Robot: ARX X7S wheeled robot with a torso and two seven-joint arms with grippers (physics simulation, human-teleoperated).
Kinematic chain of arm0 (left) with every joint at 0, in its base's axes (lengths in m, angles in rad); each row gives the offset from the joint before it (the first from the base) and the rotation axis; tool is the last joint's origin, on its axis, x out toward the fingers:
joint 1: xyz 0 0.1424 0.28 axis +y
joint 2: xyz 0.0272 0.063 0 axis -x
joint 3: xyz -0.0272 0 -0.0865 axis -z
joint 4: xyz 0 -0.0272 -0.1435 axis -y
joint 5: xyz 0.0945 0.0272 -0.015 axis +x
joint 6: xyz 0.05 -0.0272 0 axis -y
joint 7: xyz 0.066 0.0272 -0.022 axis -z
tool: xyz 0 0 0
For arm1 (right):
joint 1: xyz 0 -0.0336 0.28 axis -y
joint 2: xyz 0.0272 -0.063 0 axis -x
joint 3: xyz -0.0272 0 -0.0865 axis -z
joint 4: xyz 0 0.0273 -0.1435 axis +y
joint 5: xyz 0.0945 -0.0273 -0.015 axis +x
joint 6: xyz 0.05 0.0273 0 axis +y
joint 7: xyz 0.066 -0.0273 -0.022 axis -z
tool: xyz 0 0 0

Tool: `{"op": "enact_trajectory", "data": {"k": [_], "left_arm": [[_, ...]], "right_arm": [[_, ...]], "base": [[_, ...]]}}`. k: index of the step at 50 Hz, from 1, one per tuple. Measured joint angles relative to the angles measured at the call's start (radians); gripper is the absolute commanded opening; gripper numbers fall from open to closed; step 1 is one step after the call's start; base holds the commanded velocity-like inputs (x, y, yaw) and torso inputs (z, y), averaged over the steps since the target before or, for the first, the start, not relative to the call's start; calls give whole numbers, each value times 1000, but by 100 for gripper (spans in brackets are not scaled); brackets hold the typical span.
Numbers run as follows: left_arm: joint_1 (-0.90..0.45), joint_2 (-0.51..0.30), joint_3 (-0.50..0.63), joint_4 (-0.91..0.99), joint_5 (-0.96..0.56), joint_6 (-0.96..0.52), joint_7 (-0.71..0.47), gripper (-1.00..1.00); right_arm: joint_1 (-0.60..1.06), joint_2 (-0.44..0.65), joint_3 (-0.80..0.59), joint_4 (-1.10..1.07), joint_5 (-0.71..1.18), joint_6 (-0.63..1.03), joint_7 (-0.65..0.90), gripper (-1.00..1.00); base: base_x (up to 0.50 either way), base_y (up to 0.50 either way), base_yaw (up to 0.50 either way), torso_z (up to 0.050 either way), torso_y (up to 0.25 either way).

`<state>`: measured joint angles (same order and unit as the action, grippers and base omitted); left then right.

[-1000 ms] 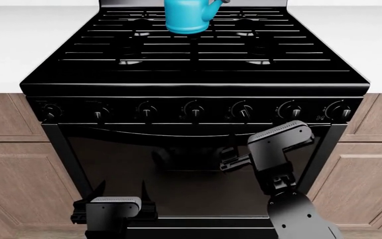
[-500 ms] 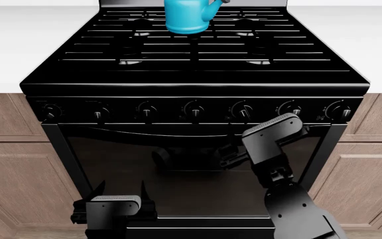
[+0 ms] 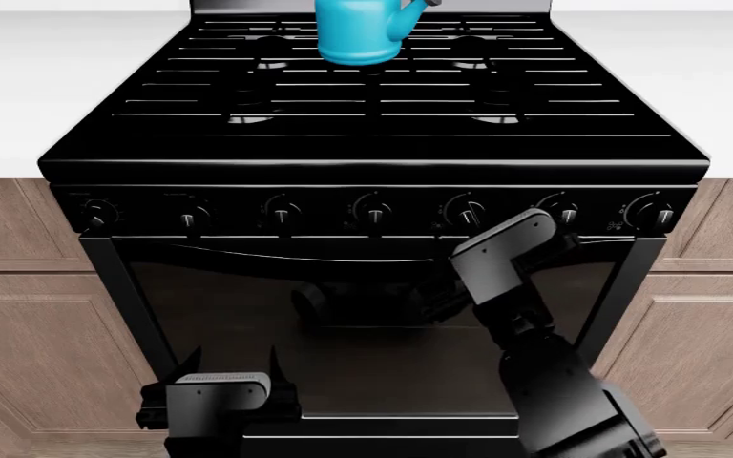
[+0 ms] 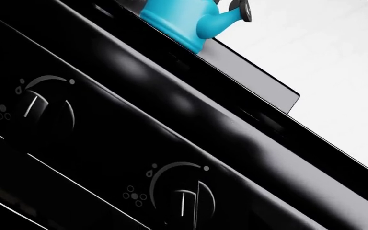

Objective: Turn off the center burner of the stove.

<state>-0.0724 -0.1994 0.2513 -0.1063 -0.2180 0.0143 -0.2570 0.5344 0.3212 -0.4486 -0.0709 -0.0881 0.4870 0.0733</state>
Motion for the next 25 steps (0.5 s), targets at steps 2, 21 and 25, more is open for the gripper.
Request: {"op": "enact_trajectory", "data": {"k": [2, 21, 25], "left_arm": [[-1, 0, 0, -1, -1, -1, -1, 100], [-7, -3, 6, -8, -11, -7, -10, 100], [-8, -4, 8, -10, -12, -7, -12, 100]], "right_arm": [[4, 0, -2, 9, -1, 1, -1, 100], [45, -1, -22, 61, -6, 0, -13, 100], [51, -1, -25, 68, -6, -4, -14, 100]], "base": [[0, 0, 0, 0, 0], [0, 0, 0, 0, 0], [0, 0, 0, 0, 0]]}}
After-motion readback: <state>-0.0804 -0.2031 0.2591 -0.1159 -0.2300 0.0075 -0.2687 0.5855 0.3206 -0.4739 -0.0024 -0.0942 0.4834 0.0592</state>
